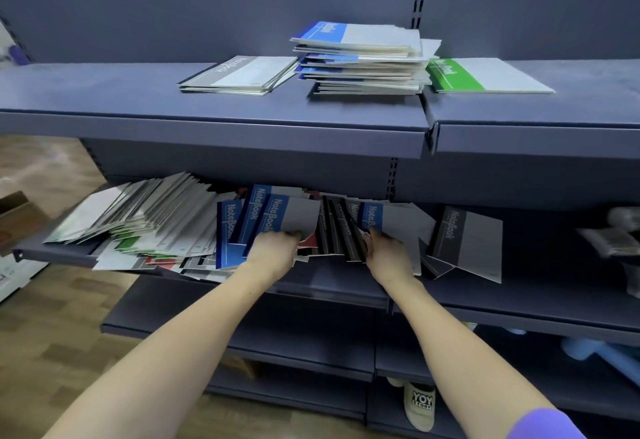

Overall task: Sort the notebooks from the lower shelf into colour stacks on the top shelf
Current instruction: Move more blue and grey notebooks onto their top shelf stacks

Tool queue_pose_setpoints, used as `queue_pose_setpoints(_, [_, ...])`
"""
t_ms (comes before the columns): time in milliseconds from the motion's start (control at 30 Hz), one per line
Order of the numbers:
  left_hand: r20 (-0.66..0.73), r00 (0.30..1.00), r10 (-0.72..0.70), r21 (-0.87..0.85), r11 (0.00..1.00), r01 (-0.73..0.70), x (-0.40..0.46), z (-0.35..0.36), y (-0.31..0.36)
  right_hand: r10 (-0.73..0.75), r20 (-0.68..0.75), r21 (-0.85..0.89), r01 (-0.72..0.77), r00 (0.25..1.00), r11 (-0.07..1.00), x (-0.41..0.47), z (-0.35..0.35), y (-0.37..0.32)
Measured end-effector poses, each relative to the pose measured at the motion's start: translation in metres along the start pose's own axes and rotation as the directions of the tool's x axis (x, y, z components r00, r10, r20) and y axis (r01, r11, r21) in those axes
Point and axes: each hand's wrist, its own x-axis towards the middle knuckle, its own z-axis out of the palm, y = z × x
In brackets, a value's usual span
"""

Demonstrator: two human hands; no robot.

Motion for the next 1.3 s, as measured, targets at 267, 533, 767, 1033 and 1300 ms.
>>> queue_pose_setpoints(267, [0.019, 0.995, 0.097, 0.014, 0.995, -0.098, -0.006, 0.007, 0.003, -0.027, -0.032, 0.206, 0.033, 0.999, 0.978, -0.025, 0.002, -0.031])
queue_pose_setpoints(533, [-0.074, 0.997, 0.002, -0.353, 0.935, -0.028, -0.010, 0.017, -0.028, -0.166, 0.079, 0.419, 0.118, 0.983, 0.900, -0.048, 0.010, -0.067])
queue_pose_setpoints(767, [-0.082, 0.989, 0.126, -0.248, 0.958, -0.142, -0.024, 0.030, -0.055, -0.261, 0.204, 0.166, 0.230, 0.943, 0.959, -0.054, 0.033, -0.079])
queue_pose_setpoints(1033, [0.039, 0.964, 0.262, -0.102, 0.961, -0.257, -0.034, 0.031, -0.060, -0.147, 0.098, -0.085, 0.156, 0.984, 0.984, -0.061, 0.035, -0.066])
queue_pose_setpoints(1300, [-0.050, 0.943, 0.330, -0.143, 0.932, -0.334, -0.051, 0.032, -0.024, -0.018, 0.164, -0.083, 0.032, 0.986, 0.996, -0.067, 0.022, -0.083])
